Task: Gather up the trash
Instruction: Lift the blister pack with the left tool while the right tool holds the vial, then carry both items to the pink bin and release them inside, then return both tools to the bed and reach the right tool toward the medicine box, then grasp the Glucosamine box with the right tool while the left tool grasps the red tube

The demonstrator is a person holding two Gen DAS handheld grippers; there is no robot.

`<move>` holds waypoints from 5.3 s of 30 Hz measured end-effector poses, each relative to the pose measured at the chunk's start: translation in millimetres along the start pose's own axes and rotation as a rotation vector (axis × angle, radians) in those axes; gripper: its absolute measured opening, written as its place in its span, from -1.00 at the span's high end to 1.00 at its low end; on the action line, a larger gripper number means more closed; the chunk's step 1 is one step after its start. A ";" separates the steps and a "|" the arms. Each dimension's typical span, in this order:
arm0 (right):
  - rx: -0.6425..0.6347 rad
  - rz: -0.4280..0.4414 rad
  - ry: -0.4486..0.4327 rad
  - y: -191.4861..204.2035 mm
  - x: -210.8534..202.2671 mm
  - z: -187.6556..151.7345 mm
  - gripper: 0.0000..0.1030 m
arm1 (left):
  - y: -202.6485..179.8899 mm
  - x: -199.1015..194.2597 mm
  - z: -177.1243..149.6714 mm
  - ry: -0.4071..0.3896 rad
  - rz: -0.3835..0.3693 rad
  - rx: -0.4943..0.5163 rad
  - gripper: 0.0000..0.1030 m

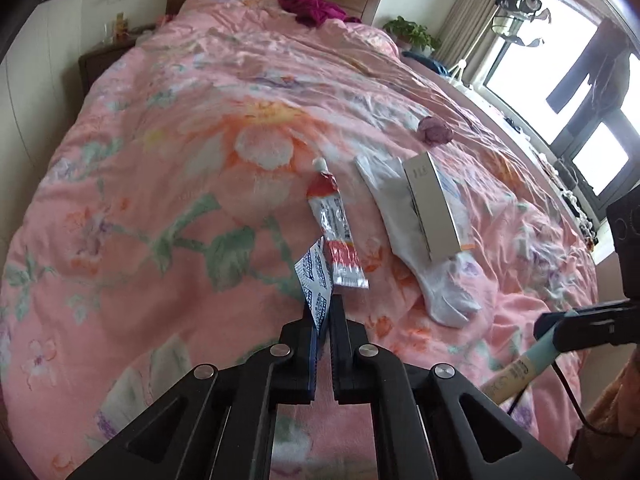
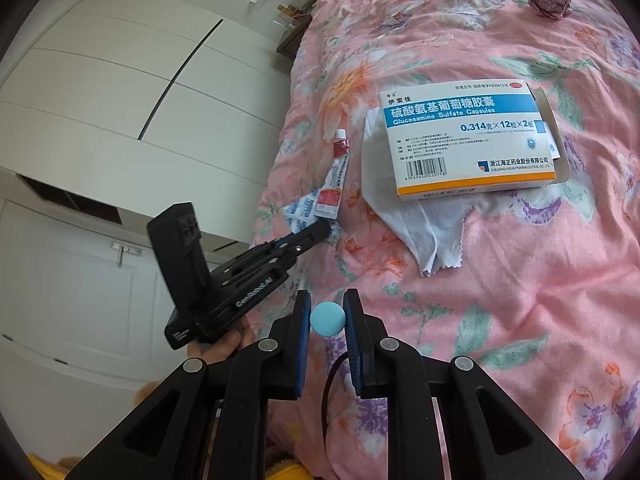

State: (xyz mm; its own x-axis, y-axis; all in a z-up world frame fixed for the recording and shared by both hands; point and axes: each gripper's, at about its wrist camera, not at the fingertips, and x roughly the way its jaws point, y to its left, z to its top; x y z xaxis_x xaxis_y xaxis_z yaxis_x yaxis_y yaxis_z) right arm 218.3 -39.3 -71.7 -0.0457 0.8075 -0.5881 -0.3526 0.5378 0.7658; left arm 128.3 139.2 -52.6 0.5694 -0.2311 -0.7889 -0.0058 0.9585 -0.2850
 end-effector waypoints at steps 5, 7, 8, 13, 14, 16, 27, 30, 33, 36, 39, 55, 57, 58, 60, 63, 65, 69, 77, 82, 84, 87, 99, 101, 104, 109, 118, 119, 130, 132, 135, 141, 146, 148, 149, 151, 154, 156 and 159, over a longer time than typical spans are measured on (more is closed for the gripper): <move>-0.015 0.025 -0.006 11.4 2.3 0.5 0.65 | 17.9 -23.4 -14.9 -0.025 0.017 -0.043 0.91; -0.031 0.037 0.000 21.5 6.6 1.0 0.65 | 25.2 -38.1 -23.2 -0.047 0.024 -0.066 0.91; -0.044 0.043 0.005 28.3 10.0 0.9 0.65 | 32.1 -51.7 -31.4 -0.065 0.038 -0.083 0.91; -0.117 0.101 0.059 75.4 42.6 -5.8 0.65 | 66.5 -111.3 -72.0 -0.134 0.132 -0.158 0.91; -0.138 0.110 0.075 86.8 51.2 -8.5 0.65 | 78.9 -126.6 -85.0 -0.150 0.156 -0.191 0.91; -0.171 0.136 0.111 109.6 70.0 -16.0 0.65 | 101.1 -151.7 -108.8 -0.172 0.207 -0.245 0.91; -0.346 0.225 0.341 235.5 192.7 -86.2 0.65 | 227.8 -260.6 -283.7 -0.215 0.408 -0.578 0.91; -0.392 0.229 0.407 269.8 235.4 -111.2 0.65 | 257.4 -261.2 -329.5 -0.175 0.424 -0.644 0.91; -0.414 0.233 0.479 291.8 276.8 -135.4 0.65 | 283.9 -244.0 -360.5 -0.123 0.410 -0.703 0.91; -0.408 0.222 0.525 301.5 313.4 -150.2 0.65 | 304.3 -216.2 -373.9 -0.066 0.391 -0.727 0.91; -0.395 0.195 0.539 303.0 339.5 -156.0 0.65 | 326.5 -184.5 -381.7 -0.016 0.362 -0.750 0.91; -0.392 0.074 0.581 293.8 416.3 -153.7 0.65 | 380.3 -111.9 -411.4 0.101 0.412 -0.788 -0.82; -0.405 0.055 0.610 293.8 429.7 -158.9 0.66 | 379.9 -116.7 -418.0 0.116 0.439 -0.813 -0.82; -0.412 0.041 0.624 294.5 437.2 -161.8 0.66 | 378.5 -120.8 -421.9 0.120 0.463 -0.823 -0.82; -0.433 0.005 0.655 296.0 454.8 -170.0 0.66 | 372.0 -131.7 -429.5 0.114 0.497 -0.840 -0.82; -0.469 -0.063 0.700 295.7 481.0 -181.9 0.66 | 365.8 -147.6 -440.0 0.096 0.522 -0.861 -0.82; -0.509 -0.122 0.730 296.4 501.9 -191.0 0.66 | 363.2 -155.5 -443.9 0.091 0.532 -0.865 -0.82; -0.577 -0.207 0.785 296.0 537.0 -209.6 0.66 | 358.5 -161.8 -447.4 0.078 0.545 -0.868 -0.82; -0.698 -0.296 0.727 305.2 542.9 -216.2 -0.09 | 347.1 -172.5 -440.5 0.031 0.523 -0.880 -0.82; -0.698 -0.044 0.507 330.8 454.7 -189.8 -0.09 | 332.5 -185.7 -422.0 -0.011 0.524 -0.841 -0.82; -0.757 0.055 0.346 340.9 390.3 -180.0 -0.23 | 320.3 -195.4 -407.2 -0.048 0.524 -0.813 -0.82; -0.821 0.128 0.093 339.9 293.2 -166.0 -0.65 | 297.5 -211.3 -375.7 -0.111 0.531 -0.742 -0.82; -0.791 -0.348 -0.297 220.4 45.6 -103.1 -1.00 | 130.3 -229.2 -171.4 -0.284 0.397 -0.256 -0.94; -0.764 -0.438 -0.289 191.5 21.3 -91.8 -1.00 | 95.5 -208.6 -134.8 -0.263 0.327 -0.170 -0.94; -0.696 -0.588 -0.293 141.3 -16.6 -69.0 -1.00 | 53.3 -174.5 -92.9 -0.227 0.227 -0.101 -0.94; -0.739 -0.782 -0.235 74.4 -48.3 -24.1 -1.00 | 1.1 -120.7 -57.8 -0.151 0.143 -0.037 -0.94; -1.102 -0.656 0.042 37.1 -20.7 29.9 -1.00 | -23.4 -72.6 -52.5 -0.025 0.152 -0.047 -0.94; -1.136 -0.651 0.074 35.1 -15.2 36.2 -1.00 | -23.2 -72.4 -54.6 -0.020 0.154 -0.053 -0.94; -1.359 -0.530 0.451 32.0 58.4 69.9 -1.00 | -9.9 -60.3 -66.7 0.040 0.188 -0.133 -0.94; -1.342 -0.525 0.557 23.6 79.6 71.7 -1.00 | -8.7 -59.7 -67.2 0.045 0.189 -0.140 -0.94; -1.333 -0.588 0.647 7.5 100.6 69.0 -1.00 | -8.7 -61.4 -67.4 0.044 0.195 -0.141 -0.94; -1.133 -0.542 0.632 -15.7 89.4 90.2 -0.80 | -6.0 -59.2 -68.3 0.053 0.195 -0.150 -0.94; -1.018 -0.476 0.551 -21.2 62.5 92.7 -0.79 | -10.7 -55.9 -67.6 0.056 0.175 -0.150 -0.94; -0.936 -0.422 0.477 -21.5 43.1 95.7 -0.79 | -15.3 -54.5 -64.9 0.056 0.166 -0.145 -0.94; -0.891 -0.389 0.428 -21.3 29.9 96.8 -0.79 | -18.8 -54.0 -62.3 0.052 0.160 -0.138 -0.94; -0.789 -0.312 0.323 -21.8 -1.1 97.9 -0.79 | -25.3 -51.6 -54.8 0.045 0.151 -0.120 -0.94; -0.679 -0.242 0.214 -20.6 -37.6 92.4 -0.79 | -33.7 -44.3 -35.4 0.027 0.123 -0.090 -0.94; -0.611 -0.210 0.155 -19.2 -59.8 84.7 -0.79 | -33.1 -39.4 -21.1 0.008 0.106 -0.089 -0.94; -0.551 -0.156 0.098 -15.9 -77.2 72.6 -0.79 | -26.6 -25.1 12.6 -0.002 0.105 -0.074 -0.94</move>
State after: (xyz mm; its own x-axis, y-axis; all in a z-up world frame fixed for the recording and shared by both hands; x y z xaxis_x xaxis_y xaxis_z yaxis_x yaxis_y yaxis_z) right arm 295.3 -92.5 -19.5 -0.0316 0.6885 -0.7246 -0.7956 0.4215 0.4352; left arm 124.5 121.6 -18.4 0.5641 -0.1301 -0.8154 -0.1262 0.9623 -0.2409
